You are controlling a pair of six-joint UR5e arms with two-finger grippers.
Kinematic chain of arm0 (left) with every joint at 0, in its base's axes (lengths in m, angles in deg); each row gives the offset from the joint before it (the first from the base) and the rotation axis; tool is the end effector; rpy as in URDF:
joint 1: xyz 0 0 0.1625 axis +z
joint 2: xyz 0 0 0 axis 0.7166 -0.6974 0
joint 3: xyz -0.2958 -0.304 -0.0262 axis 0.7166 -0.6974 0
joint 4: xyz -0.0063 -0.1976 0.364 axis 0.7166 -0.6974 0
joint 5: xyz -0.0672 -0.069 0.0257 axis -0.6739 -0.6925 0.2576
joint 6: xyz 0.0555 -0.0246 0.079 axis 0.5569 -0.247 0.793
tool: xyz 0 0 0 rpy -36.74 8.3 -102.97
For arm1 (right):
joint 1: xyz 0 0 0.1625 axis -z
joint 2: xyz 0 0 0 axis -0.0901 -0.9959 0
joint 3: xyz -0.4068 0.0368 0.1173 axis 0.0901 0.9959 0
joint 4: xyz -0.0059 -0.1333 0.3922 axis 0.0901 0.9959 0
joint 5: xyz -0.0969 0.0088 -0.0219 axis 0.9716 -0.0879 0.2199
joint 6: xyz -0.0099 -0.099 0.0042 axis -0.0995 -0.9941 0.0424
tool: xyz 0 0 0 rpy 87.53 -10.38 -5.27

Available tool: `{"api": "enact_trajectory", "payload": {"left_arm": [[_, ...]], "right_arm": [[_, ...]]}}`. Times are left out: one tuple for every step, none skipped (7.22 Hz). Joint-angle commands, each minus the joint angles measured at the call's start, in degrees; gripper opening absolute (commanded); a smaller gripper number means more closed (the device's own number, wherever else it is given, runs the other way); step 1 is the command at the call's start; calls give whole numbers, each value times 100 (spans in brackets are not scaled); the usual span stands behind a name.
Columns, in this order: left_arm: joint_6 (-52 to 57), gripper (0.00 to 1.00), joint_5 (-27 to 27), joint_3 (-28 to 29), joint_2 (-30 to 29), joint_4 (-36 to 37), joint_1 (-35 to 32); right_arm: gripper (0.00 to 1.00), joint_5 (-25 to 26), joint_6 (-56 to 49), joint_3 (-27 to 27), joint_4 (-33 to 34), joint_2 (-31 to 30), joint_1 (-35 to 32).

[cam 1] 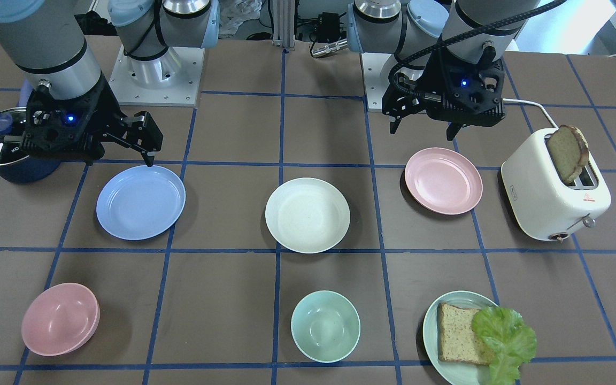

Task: Stack three plates with pink and blue
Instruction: 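Move the right gripper from the pink bowl down to the light blue plate's rim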

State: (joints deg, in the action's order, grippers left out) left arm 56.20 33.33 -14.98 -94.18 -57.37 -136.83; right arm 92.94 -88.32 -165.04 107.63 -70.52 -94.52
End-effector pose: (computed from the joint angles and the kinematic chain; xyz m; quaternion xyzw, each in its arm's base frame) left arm -0.1450 -0.4911 0.5038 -0.0519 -0.9985 -0.0123 0.0136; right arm 0.1266 -0.5190 0.4631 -0.0001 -1.0000 0.0035 0.0040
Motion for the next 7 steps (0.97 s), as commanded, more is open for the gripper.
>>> {"api": "enact_trajectory", "payload": {"left_arm": [[0,100,2,8,-5,1,0],[0,100,2,0,-5,1,0],[0,100,2,8,-5,1,0],[0,100,2,8,-5,10,0],[0,100,2,8,-5,10,0],[0,100,2,8,-5,10,0],[0,100,2,8,-5,10,0]], "right_arm": [[100,25,-49,-9,-17,23,84],[100,25,-76,-113,-17,111,258],[100,-44,-137,-428,35,120,547],[100,-45,-286,-770,218,120,829],[100,16,-522,-1078,429,129,1040],[100,34,-664,-1351,701,138,1147],[100,69,-856,-1693,1104,155,1331]]}}
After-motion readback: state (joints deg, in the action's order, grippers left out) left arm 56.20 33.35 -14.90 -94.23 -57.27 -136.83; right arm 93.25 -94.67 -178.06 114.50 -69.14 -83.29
